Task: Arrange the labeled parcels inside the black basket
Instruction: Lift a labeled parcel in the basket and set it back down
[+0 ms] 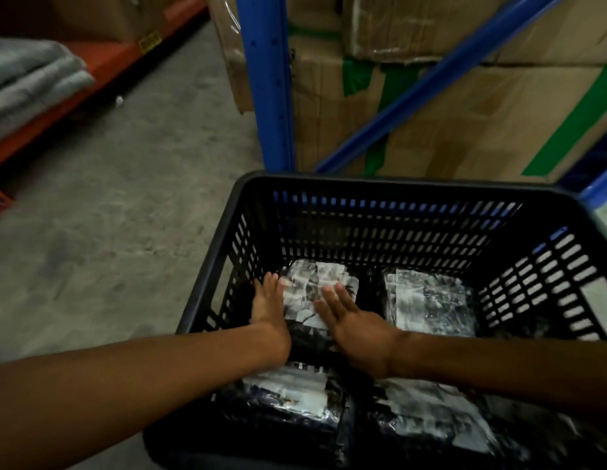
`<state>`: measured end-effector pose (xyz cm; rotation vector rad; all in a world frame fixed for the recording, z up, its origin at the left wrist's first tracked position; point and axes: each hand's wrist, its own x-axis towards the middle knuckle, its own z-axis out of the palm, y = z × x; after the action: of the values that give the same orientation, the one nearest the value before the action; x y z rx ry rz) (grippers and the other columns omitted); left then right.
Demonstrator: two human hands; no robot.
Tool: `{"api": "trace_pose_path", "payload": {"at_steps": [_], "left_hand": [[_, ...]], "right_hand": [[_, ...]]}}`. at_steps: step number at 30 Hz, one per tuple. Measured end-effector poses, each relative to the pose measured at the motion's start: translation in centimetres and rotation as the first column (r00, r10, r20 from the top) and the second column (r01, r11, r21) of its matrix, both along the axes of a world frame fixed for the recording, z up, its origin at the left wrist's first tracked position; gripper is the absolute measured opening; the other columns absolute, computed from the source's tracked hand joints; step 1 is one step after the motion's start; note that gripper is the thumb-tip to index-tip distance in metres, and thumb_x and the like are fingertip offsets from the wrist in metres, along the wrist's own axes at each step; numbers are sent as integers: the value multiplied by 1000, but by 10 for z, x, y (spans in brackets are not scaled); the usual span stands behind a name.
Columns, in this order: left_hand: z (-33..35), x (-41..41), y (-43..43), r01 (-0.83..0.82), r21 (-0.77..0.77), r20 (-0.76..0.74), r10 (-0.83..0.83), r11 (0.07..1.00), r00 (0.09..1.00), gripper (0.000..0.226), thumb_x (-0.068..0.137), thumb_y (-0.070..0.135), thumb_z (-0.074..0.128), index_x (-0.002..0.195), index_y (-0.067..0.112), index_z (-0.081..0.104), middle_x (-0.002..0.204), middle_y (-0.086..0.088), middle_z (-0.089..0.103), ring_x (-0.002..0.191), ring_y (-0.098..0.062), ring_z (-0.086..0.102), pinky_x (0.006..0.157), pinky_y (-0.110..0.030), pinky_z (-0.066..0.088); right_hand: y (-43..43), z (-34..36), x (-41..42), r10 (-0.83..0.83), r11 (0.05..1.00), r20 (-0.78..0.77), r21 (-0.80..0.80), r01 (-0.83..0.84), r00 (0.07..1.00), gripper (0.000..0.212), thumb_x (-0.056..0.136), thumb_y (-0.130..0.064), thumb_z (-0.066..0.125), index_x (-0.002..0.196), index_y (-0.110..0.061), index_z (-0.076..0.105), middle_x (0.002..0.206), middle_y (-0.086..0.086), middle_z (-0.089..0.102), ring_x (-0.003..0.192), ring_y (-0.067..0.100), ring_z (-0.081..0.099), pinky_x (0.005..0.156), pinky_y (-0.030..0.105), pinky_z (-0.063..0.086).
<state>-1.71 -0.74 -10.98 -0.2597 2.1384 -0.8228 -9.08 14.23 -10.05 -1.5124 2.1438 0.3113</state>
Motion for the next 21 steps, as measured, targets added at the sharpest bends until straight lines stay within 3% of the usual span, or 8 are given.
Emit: {"api": "trace_pose_path", "payload": {"at_steps": [3, 6, 10, 13, 15, 17, 19, 21], "left_hand": [[35, -5, 2, -141, 193, -114, 165, 971, 980, 102, 90, 66, 41, 159, 2, 2, 167, -18, 3, 154, -37, 4, 119, -45, 22], [82, -15, -11, -156, 464, -285, 314, 872, 906, 78, 82, 66, 56, 137, 11, 52, 135, -8, 59, 123, -28, 55, 93, -36, 46], [137, -33, -30, -330, 721, -124, 582, 609, 804, 62, 84, 59, 56, 123, 12, 64, 118, -8, 64, 98, -23, 58, 82, -30, 46], [163, -33, -41, -419, 863, 38, 790, 284, 613, 53, 77, 61, 61, 102, 16, 72, 105, -7, 75, 94, -22, 71, 87, -31, 56], [171, -29, -45, -410, 910, 139, 889, 58, 436, 68, 72, 66, 65, 112, 11, 68, 107, -19, 76, 98, -33, 74, 94, -41, 57], [170, -27, -45, -373, 926, 187, 932, -62, 309, 84, 71, 70, 65, 125, 6, 60, 112, -25, 71, 97, -38, 73, 88, -45, 59], [161, -27, -36, -361, 921, 234, 950, -148, 208, 84, 77, 71, 59, 129, 6, 56, 112, -24, 68, 93, -38, 69, 86, -51, 58], [148, -27, -25, -345, 918, 250, 960, -193, 128, 77, 85, 68, 50, 132, 7, 56, 113, -21, 67, 97, -38, 67, 88, -57, 56]], "right_hand": [[4, 29, -21, 5, 994, 104, -107, 6, 995, 73, 103, -25, 44, 159, -1, 4, 167, 23, 0, 155, 36, 3, 123, 35, 15], [5, 63, -47, -81, 953, 316, -252, 166, 945, 52, 103, -20, 49, 151, -7, 35, 149, 16, 47, 134, 27, 47, 104, 18, 34], [12, 87, -78, -252, 813, 560, -320, 486, 790, 29, 106, -24, 42, 131, -13, 54, 118, 4, 62, 113, 19, 57, 95, 29, 43], [14, 99, -88, -341, 537, 831, -212, 817, 439, 27, 106, -29, 41, 120, -12, 56, 108, 5, 60, 104, 25, 58, 90, 41, 48], [13, 105, -86, -438, 373, 878, -21, 928, 195, 44, 103, -46, 41, 118, -10, 62, 105, 11, 66, 97, 30, 64, 87, 45, 55], [11, 108, -80, -515, 245, 857, 130, 961, 16, 58, 96, -61, 40, 99, -11, 68, 86, 11, 70, 82, 29, 67, 75, 40, 59], [10, 107, -73, -503, 226, 863, 180, 957, -44, 62, 89, -71, 44, 89, -14, 68, 70, 5, 72, 71, 24, 68, 66, 34, 59], [11, 101, -65, -450, 319, 891, 96, 943, 61, 60, 83, -67, 60, 103, -12, 72, 86, 3, 81, 82, 23, 75, 74, 37, 63]]}}
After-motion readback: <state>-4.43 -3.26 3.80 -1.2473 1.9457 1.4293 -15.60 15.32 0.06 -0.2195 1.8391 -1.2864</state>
